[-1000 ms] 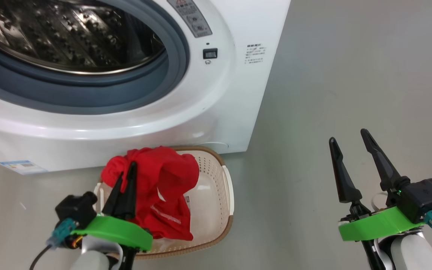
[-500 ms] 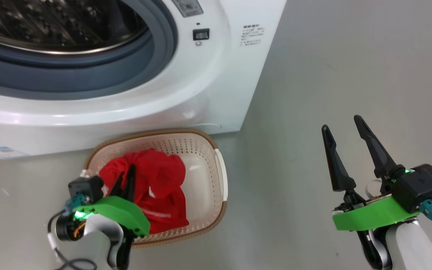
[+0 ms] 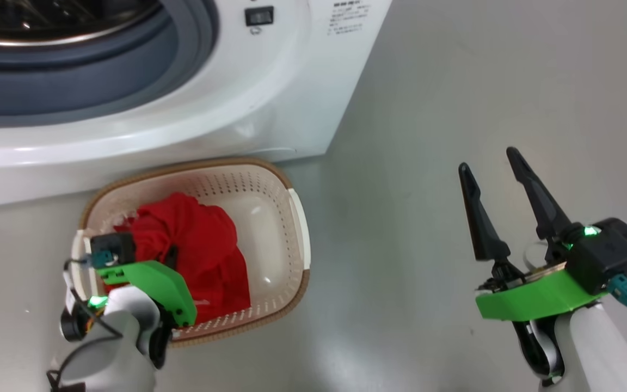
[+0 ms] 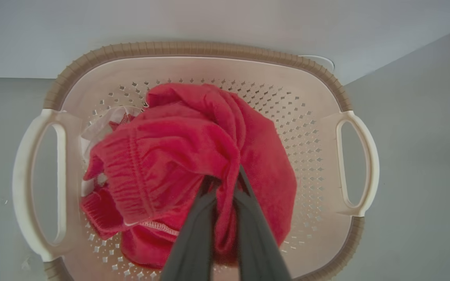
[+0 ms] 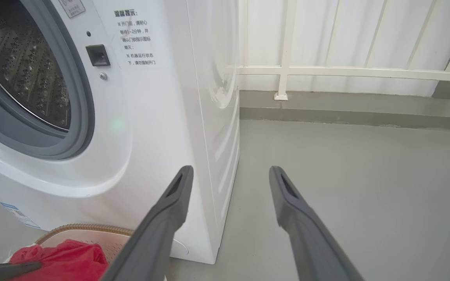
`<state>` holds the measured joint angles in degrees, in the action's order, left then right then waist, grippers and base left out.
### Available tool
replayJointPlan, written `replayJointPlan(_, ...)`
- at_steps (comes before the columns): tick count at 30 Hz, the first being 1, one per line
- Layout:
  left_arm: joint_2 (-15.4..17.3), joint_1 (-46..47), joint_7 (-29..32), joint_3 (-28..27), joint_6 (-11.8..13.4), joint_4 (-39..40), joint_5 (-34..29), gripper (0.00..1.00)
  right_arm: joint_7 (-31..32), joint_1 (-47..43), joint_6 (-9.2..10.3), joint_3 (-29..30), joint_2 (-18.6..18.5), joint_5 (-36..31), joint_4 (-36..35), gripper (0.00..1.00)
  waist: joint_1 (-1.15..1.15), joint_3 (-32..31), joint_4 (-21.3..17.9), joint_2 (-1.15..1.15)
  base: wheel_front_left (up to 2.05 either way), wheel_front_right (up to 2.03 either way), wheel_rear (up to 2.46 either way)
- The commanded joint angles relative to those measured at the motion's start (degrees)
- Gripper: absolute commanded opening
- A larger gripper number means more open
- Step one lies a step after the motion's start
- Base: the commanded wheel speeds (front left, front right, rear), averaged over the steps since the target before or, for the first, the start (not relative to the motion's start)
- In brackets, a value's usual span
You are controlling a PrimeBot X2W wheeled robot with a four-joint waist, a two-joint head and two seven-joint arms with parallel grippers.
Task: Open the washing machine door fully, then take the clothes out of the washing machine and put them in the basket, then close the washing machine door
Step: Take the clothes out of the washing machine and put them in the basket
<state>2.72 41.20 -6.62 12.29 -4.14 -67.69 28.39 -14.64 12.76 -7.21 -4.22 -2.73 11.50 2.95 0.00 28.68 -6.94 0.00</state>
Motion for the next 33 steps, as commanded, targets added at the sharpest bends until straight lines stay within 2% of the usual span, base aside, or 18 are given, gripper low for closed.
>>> replayJointPlan(1, 2.0, 0.8, 0.4, -0.9, -0.4, -0.3, 0.0, 0.00, -0.4, 1.2, -0.28, -1.3, -0.1, 1.3, -1.6, 1.00, 0.00, 2.0, -1.3, 0.00, 0.00, 0.00, 0.00)
replayJointPlan(7, 2.8, 3.8, 5.0, -0.2, 0.3, -4.0, 0.0, 0.00, -0.4, 2.4, -0.28, -1.5, -0.1, 1.3, -1.7, 1.00, 0.00, 4.5, -1.8, 0.00, 0.00, 0.00, 0.00)
replayJointPlan(16, 3.5, 5.5, 9.0, 0.7, 0.9, -5.6, 0.1, 0.00, -0.4, 3.7, -0.28, -2.0, -0.1, 0.9, -1.8, 1.00, 0.00, 7.0, -1.8, 0.00, 0.00, 0.00, 0.00)
replayJointPlan(24, 4.1, 5.8, 10.0, 1.2, 1.1, -6.0, 0.4, 0.00, -0.4, 4.4, -0.28, -2.4, -0.1, 0.9, -1.6, 1.00, 0.00, 8.1, -1.9, 0.00, 0.00, 0.00, 0.00)
replayJointPlan(26, 4.0, 5.9, 9.8, 1.2, 1.2, -6.0, 0.6, 0.18, -0.4, 4.5, -0.28, -2.3, -0.1, 1.0, -1.5, 1.00, 0.00, 8.2, -1.9, 0.00, 0.00, 0.00, 0.00)
replayJointPlan(27, 3.9, 6.0, 9.7, 1.2, 1.2, -6.0, 0.6, 0.24, -0.4, 4.5, -0.28, -2.3, -0.1, 1.0, -1.5, 1.00, 0.00, 8.2, -1.9, 0.00, 0.00, 0.00, 0.00)
replayJointPlan(29, 3.8, 6.1, 9.0, 1.3, 1.1, -6.1, 0.8, 0.45, -0.4, 4.5, -0.28, -2.2, -0.1, 1.0, -1.4, 1.00, 0.00, 8.1, -1.8, 0.00, 0.00, 0.00, 0.00)
replayJointPlan(30, 3.7, 6.2, 8.5, 1.4, 1.0, -6.1, 0.7, 0.62, -0.4, 4.5, -0.28, -2.2, -0.1, 1.0, -1.3, 1.00, 0.00, 8.0, -1.7, 0.00, 0.00, 0.00, 0.00)
replayJointPlan(31, 3.6, 6.3, 7.7, 1.6, 0.8, -6.0, 0.7, 0.93, -0.4, 4.5, -0.28, -2.2, -0.1, 1.0, -1.3, 1.00, 0.00, 7.8, -1.6, 0.00, 0.00, 0.00, 0.00)
replayJointPlan(32, 3.5, 6.5, 6.8, 1.7, 0.6, -6.0, 0.6, 1.00, -0.4, 4.5, -0.28, -2.1, -0.1, 1.0, -1.2, 1.00, 0.00, 7.7, -1.5, 0.00, 0.00, 0.00, 0.00)
replayJointPlan(33, 3.4, 6.5, 6.1, 1.8, 0.4, -6.0, 0.7, 1.00, -0.4, 4.5, -0.28, -2.1, -0.1, 1.1, -1.2, 1.00, 0.00, 7.5, -1.4, 0.00, 0.00, 0.00, 0.00)
